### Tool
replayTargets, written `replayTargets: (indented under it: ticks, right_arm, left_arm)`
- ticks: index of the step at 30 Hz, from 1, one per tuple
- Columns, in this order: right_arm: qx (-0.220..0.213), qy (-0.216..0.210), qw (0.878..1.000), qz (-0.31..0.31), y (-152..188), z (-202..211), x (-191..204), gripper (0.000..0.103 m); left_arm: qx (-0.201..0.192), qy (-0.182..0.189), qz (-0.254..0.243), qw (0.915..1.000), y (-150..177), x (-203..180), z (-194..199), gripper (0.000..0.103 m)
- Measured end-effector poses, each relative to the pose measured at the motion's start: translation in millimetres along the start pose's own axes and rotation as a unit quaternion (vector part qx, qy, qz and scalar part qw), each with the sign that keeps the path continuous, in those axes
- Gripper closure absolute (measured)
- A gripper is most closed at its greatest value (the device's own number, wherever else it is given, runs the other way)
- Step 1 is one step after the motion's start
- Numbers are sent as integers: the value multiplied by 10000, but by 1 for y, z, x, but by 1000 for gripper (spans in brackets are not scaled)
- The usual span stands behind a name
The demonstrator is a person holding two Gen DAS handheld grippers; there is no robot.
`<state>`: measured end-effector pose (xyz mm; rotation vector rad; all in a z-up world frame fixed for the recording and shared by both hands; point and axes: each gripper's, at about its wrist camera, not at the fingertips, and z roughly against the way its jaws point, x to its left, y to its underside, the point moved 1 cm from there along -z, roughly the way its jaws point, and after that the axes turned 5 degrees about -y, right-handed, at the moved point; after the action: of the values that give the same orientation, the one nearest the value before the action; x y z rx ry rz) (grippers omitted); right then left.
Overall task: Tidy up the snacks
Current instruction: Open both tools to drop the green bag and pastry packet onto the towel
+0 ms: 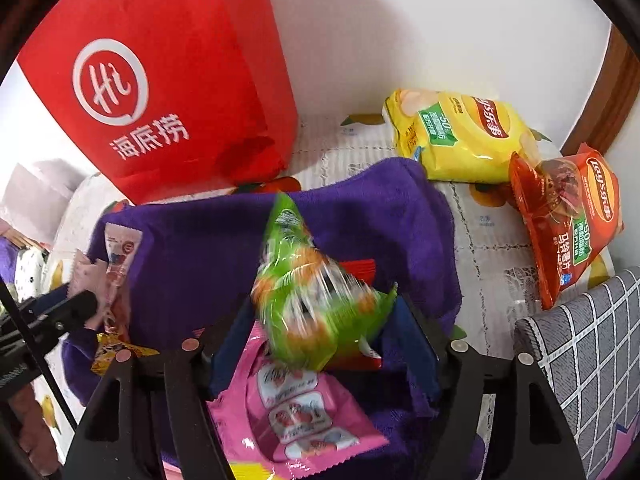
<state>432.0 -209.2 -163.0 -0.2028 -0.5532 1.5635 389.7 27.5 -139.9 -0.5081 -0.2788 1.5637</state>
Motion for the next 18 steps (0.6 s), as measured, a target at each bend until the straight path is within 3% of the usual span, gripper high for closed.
replayTargets:
  ticks: [12,18]
  right_arm:
    - [-484,-252,9981,273,0,38,26,32]
    - [-755,-409,9948,551,4,60,47,32]
  left_arm:
    - [135,25,-18,9999,3,1,-7,50]
    - [176,214,-8,9996,1,0,-5,46]
